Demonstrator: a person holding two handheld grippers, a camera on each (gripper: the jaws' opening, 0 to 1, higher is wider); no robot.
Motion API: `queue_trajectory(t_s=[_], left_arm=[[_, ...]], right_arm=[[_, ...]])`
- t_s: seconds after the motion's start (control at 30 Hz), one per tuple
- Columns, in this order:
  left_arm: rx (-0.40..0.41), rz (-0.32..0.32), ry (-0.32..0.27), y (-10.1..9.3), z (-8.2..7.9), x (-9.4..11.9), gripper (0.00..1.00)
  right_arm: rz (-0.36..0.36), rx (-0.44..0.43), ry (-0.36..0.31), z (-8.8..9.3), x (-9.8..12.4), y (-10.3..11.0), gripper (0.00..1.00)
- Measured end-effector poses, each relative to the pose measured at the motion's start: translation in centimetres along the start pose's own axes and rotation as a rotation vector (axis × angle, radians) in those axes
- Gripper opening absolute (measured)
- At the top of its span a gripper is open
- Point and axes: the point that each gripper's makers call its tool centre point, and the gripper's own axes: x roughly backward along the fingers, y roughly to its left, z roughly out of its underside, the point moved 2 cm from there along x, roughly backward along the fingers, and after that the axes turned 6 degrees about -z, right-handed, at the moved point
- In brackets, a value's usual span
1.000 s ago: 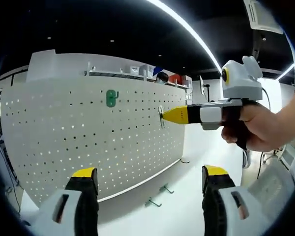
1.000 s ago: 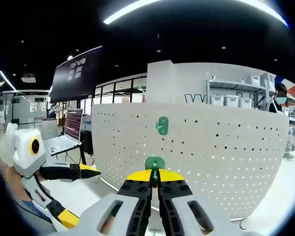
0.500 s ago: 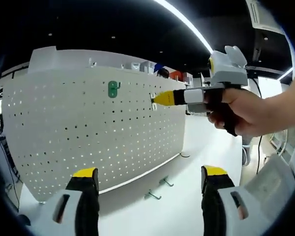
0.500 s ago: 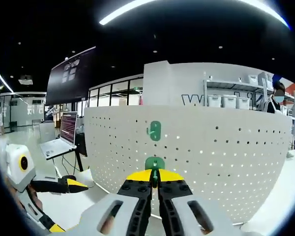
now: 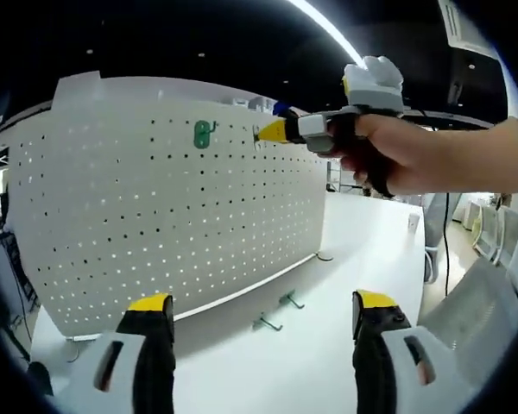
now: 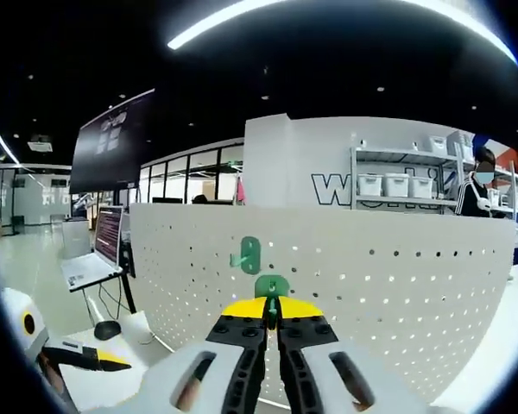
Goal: Insert the hook assembly into the mounting plate slot until the hook locks in place.
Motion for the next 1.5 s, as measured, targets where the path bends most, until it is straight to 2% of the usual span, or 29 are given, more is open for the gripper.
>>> queue_trajectory(t_s=[0.5,0.97,1.5], left_arm=[[-0.005,0.006,0.047,-0.2,1.9,0.9,0.86],[0.018,0.019,0.143,-0.4,4.4,2.0,0.85],[0.035,0.036,0.183,-0.7,5.8,2.5,0.83]], right_arm=[[0.021,0.006,-0.019,-0.9,-1.2,-0.9,0.00],[0.029,0.022,-0.032,-1.7,-2.4,-1.4,0.00],[0.059,0.037,-0.058,-2.1,-3.7,-2.0,0.00]])
